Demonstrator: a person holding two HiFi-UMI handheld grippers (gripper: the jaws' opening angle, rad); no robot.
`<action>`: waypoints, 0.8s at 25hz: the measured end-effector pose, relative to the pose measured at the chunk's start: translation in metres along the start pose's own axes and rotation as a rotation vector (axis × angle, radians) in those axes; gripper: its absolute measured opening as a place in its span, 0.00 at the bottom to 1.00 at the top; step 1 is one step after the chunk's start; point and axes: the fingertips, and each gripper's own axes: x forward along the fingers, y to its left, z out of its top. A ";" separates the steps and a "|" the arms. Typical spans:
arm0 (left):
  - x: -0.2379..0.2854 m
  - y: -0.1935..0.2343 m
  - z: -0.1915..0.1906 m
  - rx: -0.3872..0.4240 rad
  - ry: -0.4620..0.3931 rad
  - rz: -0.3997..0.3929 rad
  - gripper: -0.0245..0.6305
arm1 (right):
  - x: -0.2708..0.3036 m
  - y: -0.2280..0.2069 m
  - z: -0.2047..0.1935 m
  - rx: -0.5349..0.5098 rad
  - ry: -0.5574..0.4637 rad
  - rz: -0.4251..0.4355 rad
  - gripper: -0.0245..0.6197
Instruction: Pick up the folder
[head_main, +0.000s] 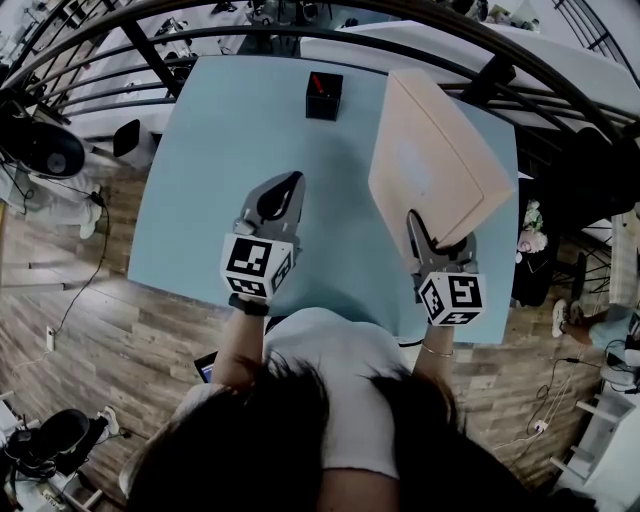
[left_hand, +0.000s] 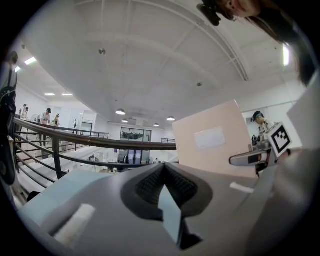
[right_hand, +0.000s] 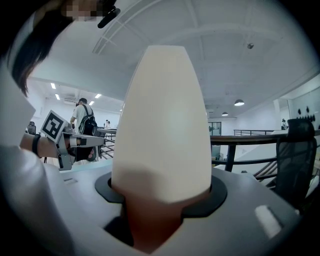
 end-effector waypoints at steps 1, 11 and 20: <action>0.000 0.000 0.000 0.000 0.000 0.001 0.13 | 0.000 0.000 0.000 -0.001 0.000 0.001 0.47; 0.000 0.001 -0.002 -0.003 0.003 0.011 0.13 | 0.000 -0.001 -0.002 -0.001 0.003 0.000 0.46; -0.002 0.003 -0.002 -0.004 0.003 0.014 0.13 | 0.001 -0.001 -0.003 0.004 0.005 -0.001 0.46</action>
